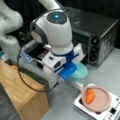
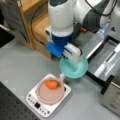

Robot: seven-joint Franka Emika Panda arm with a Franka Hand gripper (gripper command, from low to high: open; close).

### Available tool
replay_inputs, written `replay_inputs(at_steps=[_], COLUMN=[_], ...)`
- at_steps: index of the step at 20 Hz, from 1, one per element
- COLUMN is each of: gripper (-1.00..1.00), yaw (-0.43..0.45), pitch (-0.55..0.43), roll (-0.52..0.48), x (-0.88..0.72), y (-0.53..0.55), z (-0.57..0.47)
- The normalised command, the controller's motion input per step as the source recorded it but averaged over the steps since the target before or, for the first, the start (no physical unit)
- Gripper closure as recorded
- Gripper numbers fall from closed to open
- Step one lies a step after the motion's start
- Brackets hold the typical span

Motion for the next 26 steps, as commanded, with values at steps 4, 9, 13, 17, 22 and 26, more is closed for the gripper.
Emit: replay_inputs(at_steps=[4,9,13,17,22,26], gripper=[1.0,1.0,1.0,1.0,1.0,1.0], yaw=[-0.063,-0.075,-0.024,0.025,0.016,0.019], pitch=[-0.325,-0.187,-0.115,-0.076,-0.068,-0.024], roll=[-0.088,-0.006,0.111,0.106,0.086,0.139], x=[-0.56,-0.44,-0.34,-0.31,-0.3,-0.44], y=[0.06,0.11,0.17,0.2,0.21,0.41], z=[0.09,0.19,0.08,-0.03,-0.12,-0.15])
